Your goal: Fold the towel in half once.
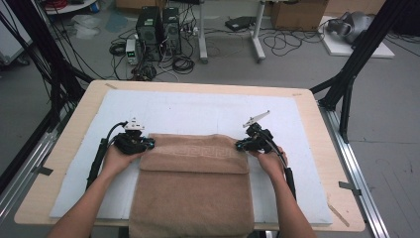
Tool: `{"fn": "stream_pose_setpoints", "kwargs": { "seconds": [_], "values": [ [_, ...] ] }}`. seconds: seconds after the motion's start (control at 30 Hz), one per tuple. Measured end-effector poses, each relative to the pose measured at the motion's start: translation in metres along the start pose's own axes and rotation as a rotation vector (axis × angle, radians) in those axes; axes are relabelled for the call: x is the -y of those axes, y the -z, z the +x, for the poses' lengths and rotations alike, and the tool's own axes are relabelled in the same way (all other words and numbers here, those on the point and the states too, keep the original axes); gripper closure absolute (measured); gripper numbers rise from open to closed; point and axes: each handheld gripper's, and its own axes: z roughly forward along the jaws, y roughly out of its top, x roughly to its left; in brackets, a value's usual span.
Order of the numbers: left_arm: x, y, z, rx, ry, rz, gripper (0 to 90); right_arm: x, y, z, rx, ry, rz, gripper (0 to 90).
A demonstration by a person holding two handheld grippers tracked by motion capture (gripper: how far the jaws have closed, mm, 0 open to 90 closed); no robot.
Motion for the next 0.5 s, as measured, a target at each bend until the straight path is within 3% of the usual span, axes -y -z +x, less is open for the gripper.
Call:
{"fn": "stream_pose_setpoints", "kwargs": {
  "seconds": [0.27,0.4,0.5],
  "values": [
    [0.0,0.007,0.006,0.04,0.033,-0.019,87.1,0.0,0.007,-0.002,-0.026,-0.001,-0.032,86.9],
    [-0.002,0.019,0.006,0.056,0.046,-0.08,87.1,0.0,0.021,-0.002,-0.046,-0.009,-0.077,86.9],
    [-0.004,0.031,0.005,0.072,0.048,-0.125,87.0,-0.002,0.032,0.003,-0.065,0.016,-0.101,86.9]
  ]
}}
